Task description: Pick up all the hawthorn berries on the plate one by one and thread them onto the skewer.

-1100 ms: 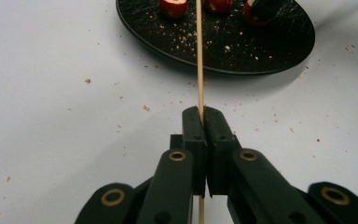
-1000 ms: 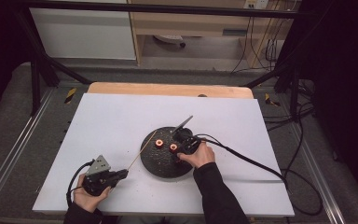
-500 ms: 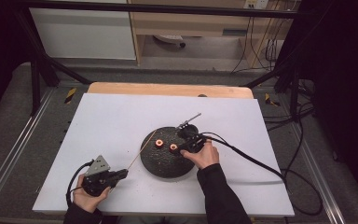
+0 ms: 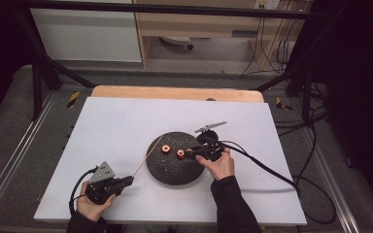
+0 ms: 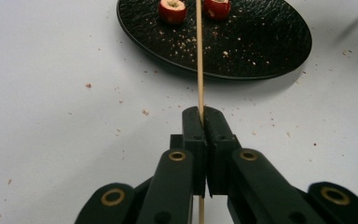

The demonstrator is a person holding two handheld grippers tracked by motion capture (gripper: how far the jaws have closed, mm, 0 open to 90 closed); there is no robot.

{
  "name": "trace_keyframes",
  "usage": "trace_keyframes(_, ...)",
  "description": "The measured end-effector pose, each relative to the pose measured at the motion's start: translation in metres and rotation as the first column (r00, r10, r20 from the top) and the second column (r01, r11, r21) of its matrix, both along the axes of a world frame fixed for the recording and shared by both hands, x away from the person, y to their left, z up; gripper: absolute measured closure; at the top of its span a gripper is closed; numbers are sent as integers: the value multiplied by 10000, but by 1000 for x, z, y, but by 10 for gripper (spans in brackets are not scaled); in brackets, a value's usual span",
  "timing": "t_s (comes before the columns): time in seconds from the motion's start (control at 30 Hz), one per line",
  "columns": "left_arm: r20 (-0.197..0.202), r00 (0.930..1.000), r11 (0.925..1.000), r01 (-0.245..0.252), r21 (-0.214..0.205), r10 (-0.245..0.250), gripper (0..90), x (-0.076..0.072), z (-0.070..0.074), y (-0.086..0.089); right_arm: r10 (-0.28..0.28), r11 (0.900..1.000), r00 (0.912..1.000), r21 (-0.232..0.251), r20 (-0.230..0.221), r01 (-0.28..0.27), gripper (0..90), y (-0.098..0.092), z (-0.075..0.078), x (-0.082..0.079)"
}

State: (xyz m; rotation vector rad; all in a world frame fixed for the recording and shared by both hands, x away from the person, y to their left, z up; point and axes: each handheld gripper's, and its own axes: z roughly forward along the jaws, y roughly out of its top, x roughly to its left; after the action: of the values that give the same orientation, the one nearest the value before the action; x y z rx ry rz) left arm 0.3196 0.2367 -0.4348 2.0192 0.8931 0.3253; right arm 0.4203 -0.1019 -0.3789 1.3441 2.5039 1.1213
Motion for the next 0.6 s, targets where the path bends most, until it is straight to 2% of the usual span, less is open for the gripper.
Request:
trace_keyframes(0.03,6,10000,10000,-11,-3,11,882,0,0,0,0,10000,10000,0,0,0,618,0,0,0)
trace_keyframes(0.13,-2,10000,10000,-17,-17,17,882,0,0,0,-211,9983,9995,543,235,197,618,-5,-2,-4)
trace_keyframes(0.17,-2,10000,10000,-17,-17,17,882,0,0,0,-211,9983,9995,543,235,197,618,-5,-2,-4)
trace_keyframes(0.2,8,10000,10000,-19,-26,19,882,0,0,0,-326,9961,9988,827,370,294,619,-6,-3,-6)
trace_keyframes(0.23,12,10000,10000,-16,-27,16,882,0,0,0,-326,9961,9988,827,370,294,619,-6,-3,-6)
trace_keyframes(0.27,20,10000,10000,-37,-29,37,882,0,0,-1,-467,9918,9977,1211,484,405,619,-8,-4,-8)
trace_keyframes(0.3,20,10000,10000,-37,-29,37,882,0,0,-1,-467,9918,9977,1211,484,405,619,-8,-4,-8)
trace_keyframes(0.33,27,10000,10000,-51,-43,51,882,-1,0,-1,-661,9859,9959,1579,614,557,621,-10,-6,-10)
trace_keyframes(0.37,27,10000,10000,-51,-43,51,882,-1,0,-1,-661,9859,9959,1579,614,557,621,-10,-6,-10)
trace_keyframes(0.4,31,10000,10000,-57,-50,57,882,-1,0,-1,-823,9801,9938,1870,751,670,621,-11,-8,-11)
trace_keyframes(0.43,26,10000,10000,-57,-64,57,882,-1,0,-1,-823,9801,9938,1870,751,670,621,-11,-8,-11)
trace_keyframes(0.47,36,10000,10000,-63,-69,63,882,-1,0,-1,-987,9713,9914,2248,860,773,622,-12,-10,-13)
trace_keyframes(0.5,36,10000,10000,-63,-69,63,881,-1,0,-1,-987,9713,9914,2248,860,773,622,-12,-10,-13)
trace_keyframes(0.53,39,10000,10000,-60,-70,61,882,-1,0,-1,-1173,9594,9880,2683,1007,866,624,-12,-13,-14)
trace_keyframes(0.57,43,10000,10000,-63,-72,64,882,-1,0,-1,-1173,9594,9880,2683,1007,866,624,-12,-13,-14)
trace_keyframes(0.6,38,10000,10000,-67,-74,67,882,-1,0,-2,-1357,9501,9845,2964,1111,975,625,-12,-15,-15)
